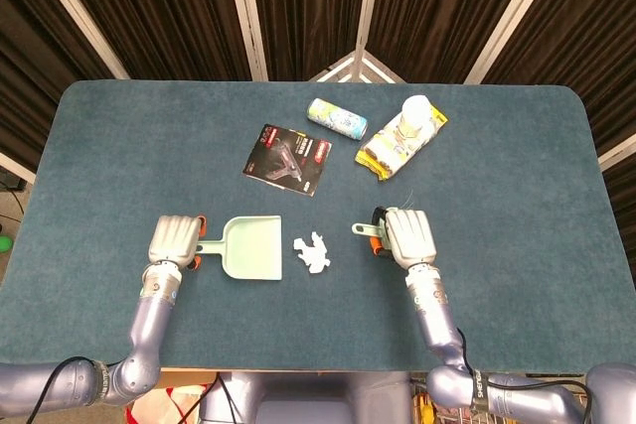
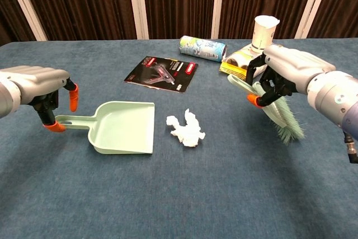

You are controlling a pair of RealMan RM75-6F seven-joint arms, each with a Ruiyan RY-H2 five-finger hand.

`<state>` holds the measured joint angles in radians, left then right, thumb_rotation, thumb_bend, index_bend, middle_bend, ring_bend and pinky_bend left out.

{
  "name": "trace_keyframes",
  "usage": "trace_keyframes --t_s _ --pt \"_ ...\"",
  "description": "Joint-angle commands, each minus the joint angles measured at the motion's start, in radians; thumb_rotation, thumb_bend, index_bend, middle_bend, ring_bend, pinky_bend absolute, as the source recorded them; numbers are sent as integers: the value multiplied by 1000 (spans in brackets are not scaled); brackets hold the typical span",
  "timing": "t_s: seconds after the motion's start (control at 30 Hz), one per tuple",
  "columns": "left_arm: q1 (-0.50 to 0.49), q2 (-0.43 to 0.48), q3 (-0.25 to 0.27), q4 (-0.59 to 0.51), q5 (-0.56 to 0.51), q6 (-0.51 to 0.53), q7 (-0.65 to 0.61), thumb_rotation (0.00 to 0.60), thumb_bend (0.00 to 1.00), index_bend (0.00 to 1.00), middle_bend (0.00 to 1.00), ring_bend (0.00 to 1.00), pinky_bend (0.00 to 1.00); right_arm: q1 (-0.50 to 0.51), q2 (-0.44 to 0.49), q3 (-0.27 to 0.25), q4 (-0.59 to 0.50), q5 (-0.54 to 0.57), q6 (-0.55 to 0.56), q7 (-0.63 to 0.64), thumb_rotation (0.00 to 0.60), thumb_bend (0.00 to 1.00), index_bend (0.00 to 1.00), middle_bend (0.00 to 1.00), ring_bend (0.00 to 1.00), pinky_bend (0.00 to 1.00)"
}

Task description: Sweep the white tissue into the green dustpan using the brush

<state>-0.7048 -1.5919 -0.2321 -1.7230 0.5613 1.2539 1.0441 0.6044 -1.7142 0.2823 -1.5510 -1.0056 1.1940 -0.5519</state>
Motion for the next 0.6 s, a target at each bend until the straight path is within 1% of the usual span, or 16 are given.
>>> trace_keyframes --t_s 0.03,0.17,0.3,0.6 --pt "-13 -14 5 12 -13 9 5 600 341 457 1000 982 1000 1 1 -1 0 0 1 2 600 459 769 859 874 726" --pt "-30 -31 13 21 -30 21 18 600 431 516 1000 982 1000 3 2 -4 -2 1 3 4 600 459 769 859 874 726" --pt "-44 -46 20 22 -36 32 24 600 496 570 1000 982 1000 4 4 -7 -10 6 6 4 600 459 769 859 874 726" --pt "-74 -66 20 15 -40 51 32 600 512 592 1000 984 1000 13 -2 -5 -49 13 15 -4 600 461 769 859 874 726"
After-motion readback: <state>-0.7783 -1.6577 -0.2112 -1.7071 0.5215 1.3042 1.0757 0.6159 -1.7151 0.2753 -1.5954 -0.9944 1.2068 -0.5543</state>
